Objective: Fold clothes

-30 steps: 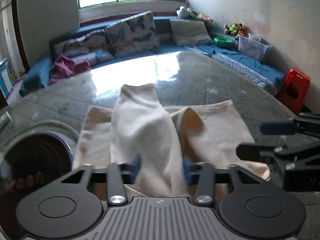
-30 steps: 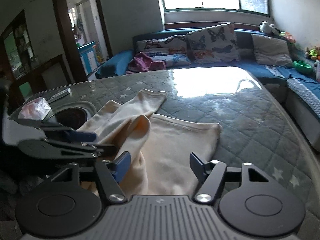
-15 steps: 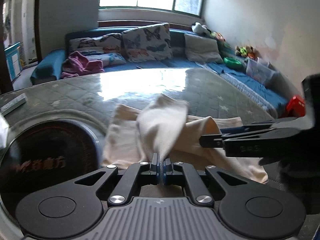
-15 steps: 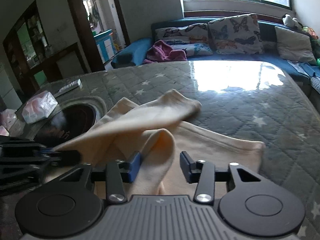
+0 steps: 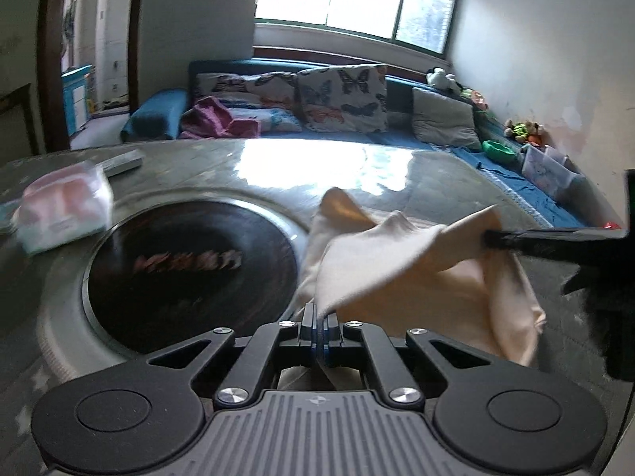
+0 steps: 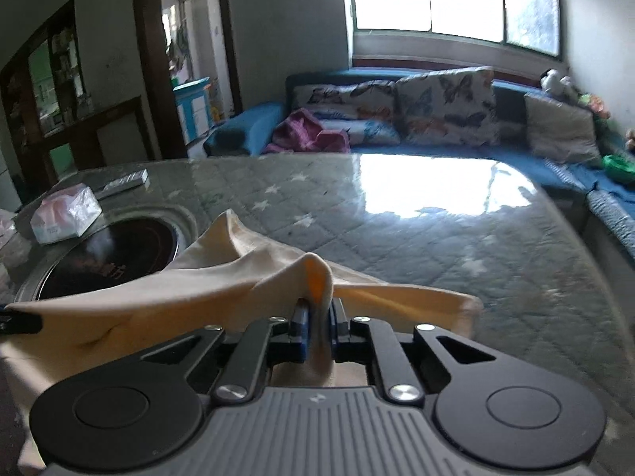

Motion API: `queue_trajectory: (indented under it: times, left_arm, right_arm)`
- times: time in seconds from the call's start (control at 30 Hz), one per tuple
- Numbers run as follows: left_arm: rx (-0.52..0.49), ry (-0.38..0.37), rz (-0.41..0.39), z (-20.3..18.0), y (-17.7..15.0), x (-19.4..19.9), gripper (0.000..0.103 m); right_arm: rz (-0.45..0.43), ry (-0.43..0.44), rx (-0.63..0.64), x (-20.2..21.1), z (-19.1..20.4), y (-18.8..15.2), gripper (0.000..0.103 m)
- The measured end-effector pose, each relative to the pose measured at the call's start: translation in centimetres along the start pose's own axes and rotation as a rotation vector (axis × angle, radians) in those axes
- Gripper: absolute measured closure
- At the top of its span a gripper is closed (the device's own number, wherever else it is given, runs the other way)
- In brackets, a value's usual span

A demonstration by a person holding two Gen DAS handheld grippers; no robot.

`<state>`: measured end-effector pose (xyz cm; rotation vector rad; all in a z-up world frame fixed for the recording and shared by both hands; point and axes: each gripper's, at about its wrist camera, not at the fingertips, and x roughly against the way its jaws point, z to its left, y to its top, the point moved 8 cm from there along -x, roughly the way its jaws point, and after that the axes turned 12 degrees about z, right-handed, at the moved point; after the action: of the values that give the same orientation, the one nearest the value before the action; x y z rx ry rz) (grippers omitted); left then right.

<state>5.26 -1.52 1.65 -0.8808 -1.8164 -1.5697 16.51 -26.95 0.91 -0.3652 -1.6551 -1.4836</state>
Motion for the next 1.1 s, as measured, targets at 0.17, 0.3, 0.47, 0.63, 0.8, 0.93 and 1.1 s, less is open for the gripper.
queue_trajectory:
  times: [0.17, 0.3, 0.47, 0.63, 0.8, 0.93, 1.1]
  left_arm:
    - [0.027, 0.006, 0.026, 1.9, -2.7, 1.4, 0.100]
    - [0.053, 0.011, 0.069, 3.2, -4.9, 1.8, 0.100]
    - [0.054, -0.010, 0.126, 3.3, -7.3, 1.9, 0.100]
    - [0.018, -0.003, 0.152, 3.0, -8.1, 1.8, 0.094]
    - [-0.034, 0.012, 0.121, 2.2, -7.6, 2.5, 0.092]
    - [-0.074, 0.004, 0.088, 0.9, -7.1, 3.2, 0.092]
    - [-0.105, -0.012, 0.069, -0.7, -6.8, 3.4, 0.085]
  right_arm:
    - [-0.069, -0.062, -0.072, 4.8, -3.0, -2.0, 0.094]
    - [-0.082, -0.127, -0.141, 7.7, -6.1, -5.0, 0.094]
    - [-0.013, -0.211, -0.255, 8.8, -10.5, -9.8, 0.094]
    - [0.063, -0.297, -0.337, 9.3, -13.6, -13.6, 0.086]
    - [0.048, -0.322, -0.348, 10.7, -15.2, -14.1, 0.070]
    - [0.024, -0.301, -0.269, 10.6, -13.1, -13.2, 0.067]
    - [0.050, -0.292, -0.151, 8.4, -10.4, -12.1, 0.050]
